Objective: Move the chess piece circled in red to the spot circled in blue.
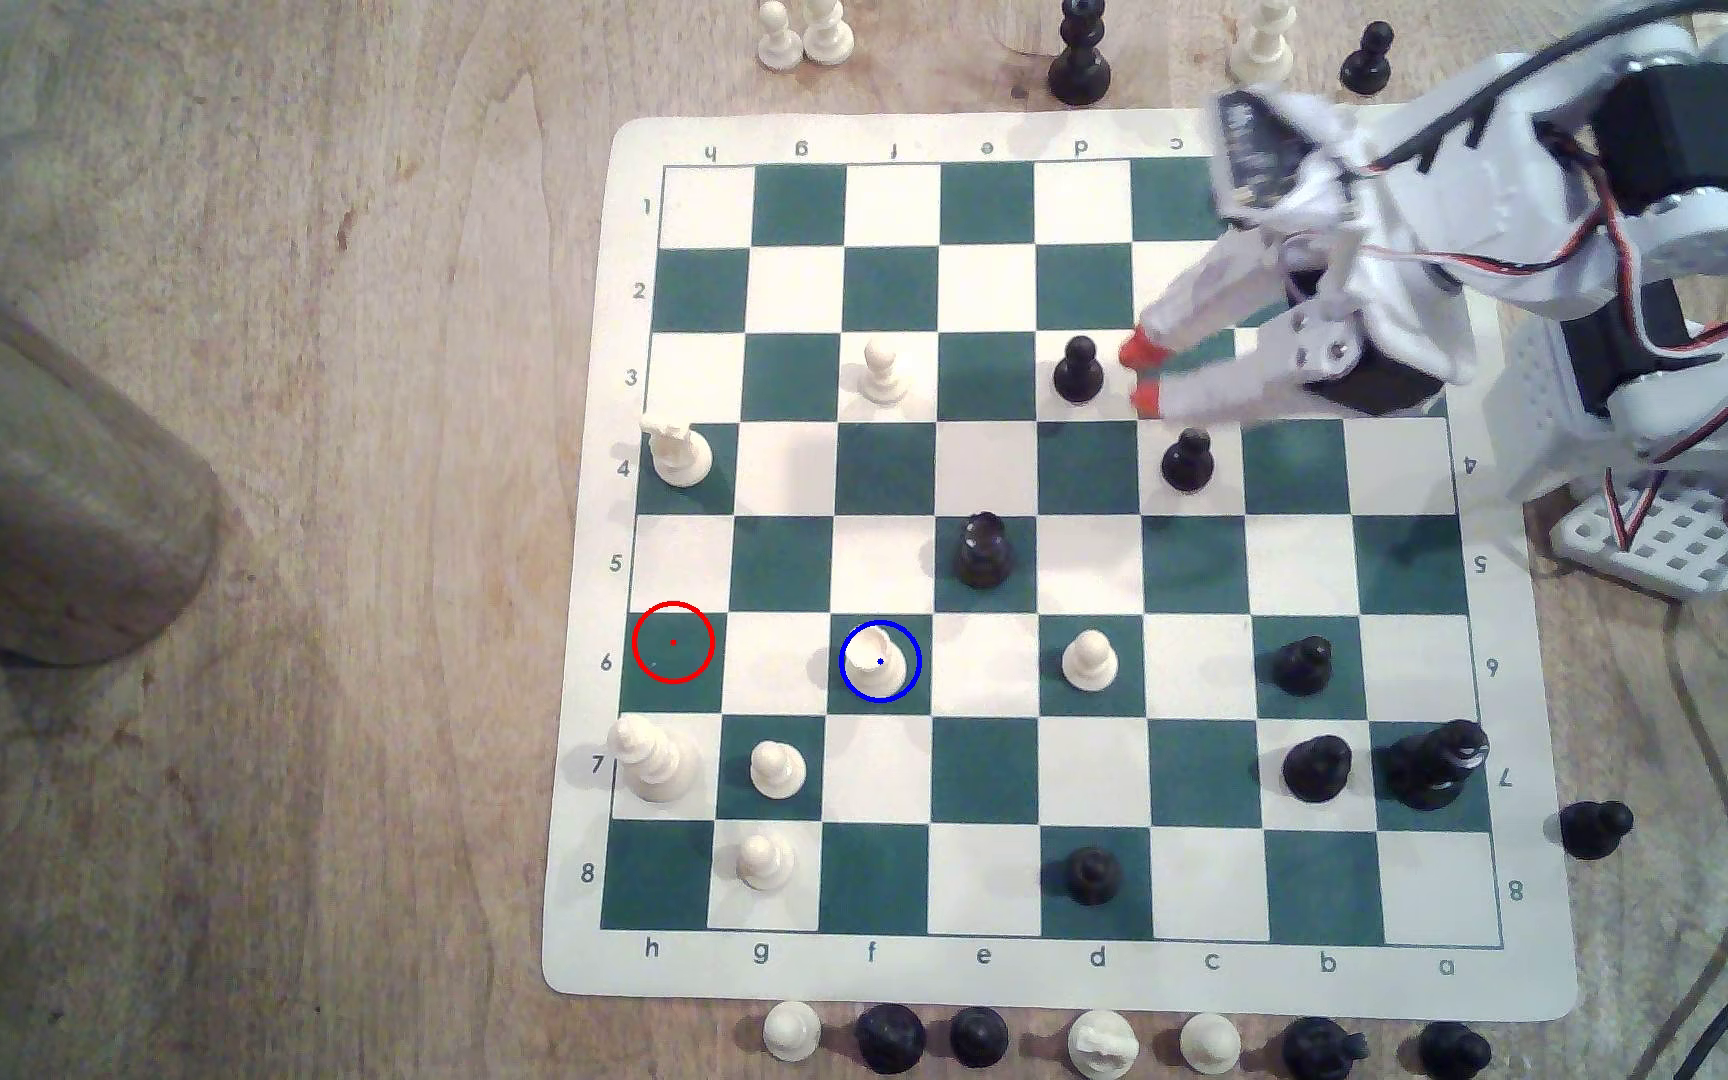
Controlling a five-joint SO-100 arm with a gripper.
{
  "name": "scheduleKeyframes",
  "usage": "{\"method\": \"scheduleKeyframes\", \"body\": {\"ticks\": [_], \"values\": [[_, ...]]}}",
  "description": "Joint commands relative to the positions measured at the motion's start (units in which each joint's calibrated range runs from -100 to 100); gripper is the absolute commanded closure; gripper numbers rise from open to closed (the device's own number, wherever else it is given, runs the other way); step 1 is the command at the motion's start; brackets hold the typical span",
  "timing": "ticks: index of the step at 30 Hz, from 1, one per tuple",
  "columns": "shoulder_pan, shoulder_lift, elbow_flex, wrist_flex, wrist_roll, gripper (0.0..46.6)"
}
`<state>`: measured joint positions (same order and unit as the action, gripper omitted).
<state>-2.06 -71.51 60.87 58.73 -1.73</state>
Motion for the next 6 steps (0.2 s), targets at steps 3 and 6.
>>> {"method": "scheduleKeyframes", "body": {"ticks": [3, 6], "values": [[2.3, -9.0, 16.5, -35.3, 0.5, 46.4], [1.7, -8.1, 20.8, -49.6, 0.1, 46.4]]}}
